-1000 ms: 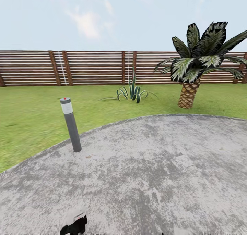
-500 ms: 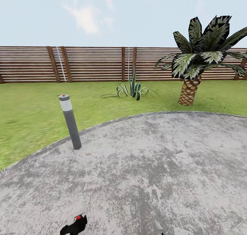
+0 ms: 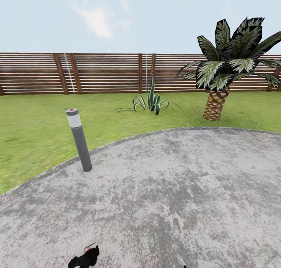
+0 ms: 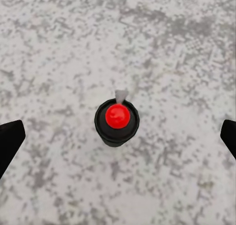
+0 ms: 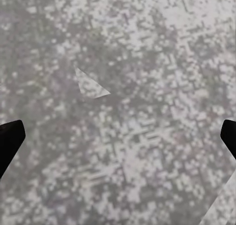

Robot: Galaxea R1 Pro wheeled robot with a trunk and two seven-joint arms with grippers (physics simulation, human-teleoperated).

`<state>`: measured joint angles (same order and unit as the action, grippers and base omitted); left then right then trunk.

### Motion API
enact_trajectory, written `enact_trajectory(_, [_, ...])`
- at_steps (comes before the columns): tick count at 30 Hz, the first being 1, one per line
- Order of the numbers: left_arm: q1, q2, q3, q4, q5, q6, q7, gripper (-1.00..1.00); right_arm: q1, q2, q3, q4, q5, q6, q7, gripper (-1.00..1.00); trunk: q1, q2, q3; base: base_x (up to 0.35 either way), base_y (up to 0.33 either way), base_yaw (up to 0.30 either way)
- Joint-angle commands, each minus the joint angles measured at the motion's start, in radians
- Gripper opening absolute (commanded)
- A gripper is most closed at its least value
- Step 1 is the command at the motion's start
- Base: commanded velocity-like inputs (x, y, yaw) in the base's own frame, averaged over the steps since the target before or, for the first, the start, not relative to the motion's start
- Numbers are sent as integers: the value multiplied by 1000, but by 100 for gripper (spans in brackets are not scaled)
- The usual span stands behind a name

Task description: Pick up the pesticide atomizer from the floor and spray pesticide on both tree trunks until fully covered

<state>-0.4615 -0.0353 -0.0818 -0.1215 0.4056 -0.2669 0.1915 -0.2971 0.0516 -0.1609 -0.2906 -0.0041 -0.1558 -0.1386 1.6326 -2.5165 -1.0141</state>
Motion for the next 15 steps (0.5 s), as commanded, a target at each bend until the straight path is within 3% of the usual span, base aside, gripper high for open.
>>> enact_trajectory(1, [0,0,-9,0,7,-3,5,100,-1,1,-3,1,-1,-4,-1,100,0,0,-1,12,0,0])
enact_trajectory(15, [-1,0,-9,0,7,-3,5,100,-1,0,-3,1,-1,-4,-1,100,0,0,0,2,0,-41])
